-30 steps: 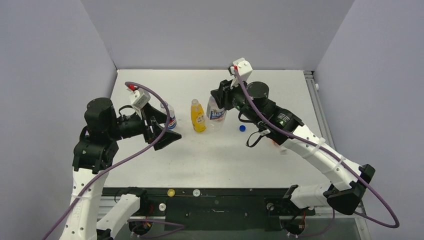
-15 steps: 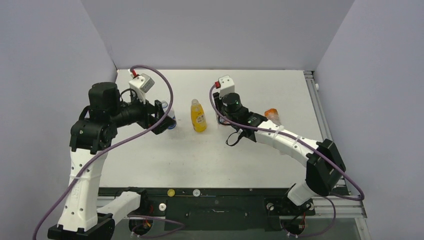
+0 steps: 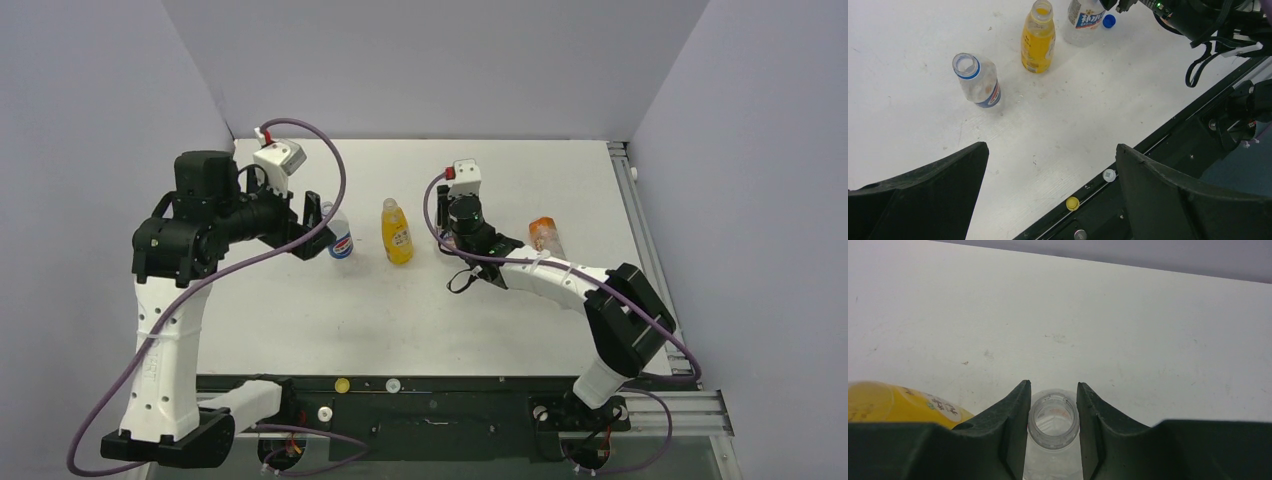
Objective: Unscrew the bottle caps
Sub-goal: Place the plastic bottle at the center of the board, then pick up the plastic bottle at the center of the board, then unscrew the bottle cap from the plastic bottle.
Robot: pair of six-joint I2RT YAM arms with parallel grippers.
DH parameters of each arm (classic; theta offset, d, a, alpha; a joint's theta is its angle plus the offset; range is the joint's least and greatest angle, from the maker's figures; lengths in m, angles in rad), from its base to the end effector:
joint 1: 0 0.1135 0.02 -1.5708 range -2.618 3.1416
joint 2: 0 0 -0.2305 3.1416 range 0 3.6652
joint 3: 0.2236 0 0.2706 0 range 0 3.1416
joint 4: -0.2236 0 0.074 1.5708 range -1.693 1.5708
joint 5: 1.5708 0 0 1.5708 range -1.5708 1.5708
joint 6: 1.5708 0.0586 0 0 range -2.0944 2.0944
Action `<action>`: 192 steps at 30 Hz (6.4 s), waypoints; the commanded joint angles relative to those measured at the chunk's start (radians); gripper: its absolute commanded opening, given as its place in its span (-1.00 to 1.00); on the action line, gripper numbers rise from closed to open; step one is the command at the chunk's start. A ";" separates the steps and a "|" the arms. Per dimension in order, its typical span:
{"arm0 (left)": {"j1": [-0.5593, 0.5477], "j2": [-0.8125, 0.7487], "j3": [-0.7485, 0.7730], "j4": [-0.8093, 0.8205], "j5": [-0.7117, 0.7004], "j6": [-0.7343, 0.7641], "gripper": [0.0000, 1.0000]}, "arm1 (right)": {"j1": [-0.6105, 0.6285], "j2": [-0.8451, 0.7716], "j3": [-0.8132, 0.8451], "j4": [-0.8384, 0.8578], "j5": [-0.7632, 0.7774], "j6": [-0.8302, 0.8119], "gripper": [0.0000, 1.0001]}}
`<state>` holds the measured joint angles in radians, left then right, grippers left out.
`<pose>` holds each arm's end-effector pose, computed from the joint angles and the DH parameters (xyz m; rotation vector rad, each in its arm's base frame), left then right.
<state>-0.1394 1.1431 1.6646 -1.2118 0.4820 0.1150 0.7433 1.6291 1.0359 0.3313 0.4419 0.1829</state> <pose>0.2145 -0.0575 0.4265 0.5344 2.1606 -0.5561 0.3176 0.2579 0.2130 -0.1983 1.8034 0.2535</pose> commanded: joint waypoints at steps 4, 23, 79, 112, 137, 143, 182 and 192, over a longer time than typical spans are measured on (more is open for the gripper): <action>0.029 0.027 0.136 -0.033 0.010 0.000 0.93 | -0.011 0.024 -0.030 0.113 0.033 0.069 -0.79; 0.047 0.078 0.261 -0.125 -0.013 0.101 0.93 | -0.054 -0.147 0.030 -0.096 -0.023 0.097 0.58; -0.058 -0.034 0.215 -0.204 0.395 0.307 0.93 | -0.506 -0.417 -0.105 -0.744 -0.357 0.515 -0.36; -0.062 -0.595 -0.664 0.849 0.455 1.700 0.93 | 0.244 -0.065 0.881 -1.003 -0.965 0.559 0.03; -0.064 -0.589 -0.675 0.788 0.375 1.722 -0.12 | 0.334 0.138 1.201 -1.232 -0.998 0.451 0.03; -0.063 -0.605 -0.693 0.882 0.332 1.512 -0.32 | 0.282 0.095 1.266 -1.248 -0.917 0.412 0.60; -0.064 -0.602 -0.616 0.822 0.232 -0.120 -0.45 | 0.560 -0.035 1.213 -0.813 -0.220 0.057 0.10; -0.064 -0.609 -0.618 0.843 0.239 -0.124 -0.45 | 0.506 0.010 1.243 -0.828 -0.367 0.149 -0.06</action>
<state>-0.2031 0.5373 1.0359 -0.4370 0.7059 0.0067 1.2701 1.6146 2.2406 -0.5156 0.1471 0.2840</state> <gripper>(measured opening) 0.444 0.455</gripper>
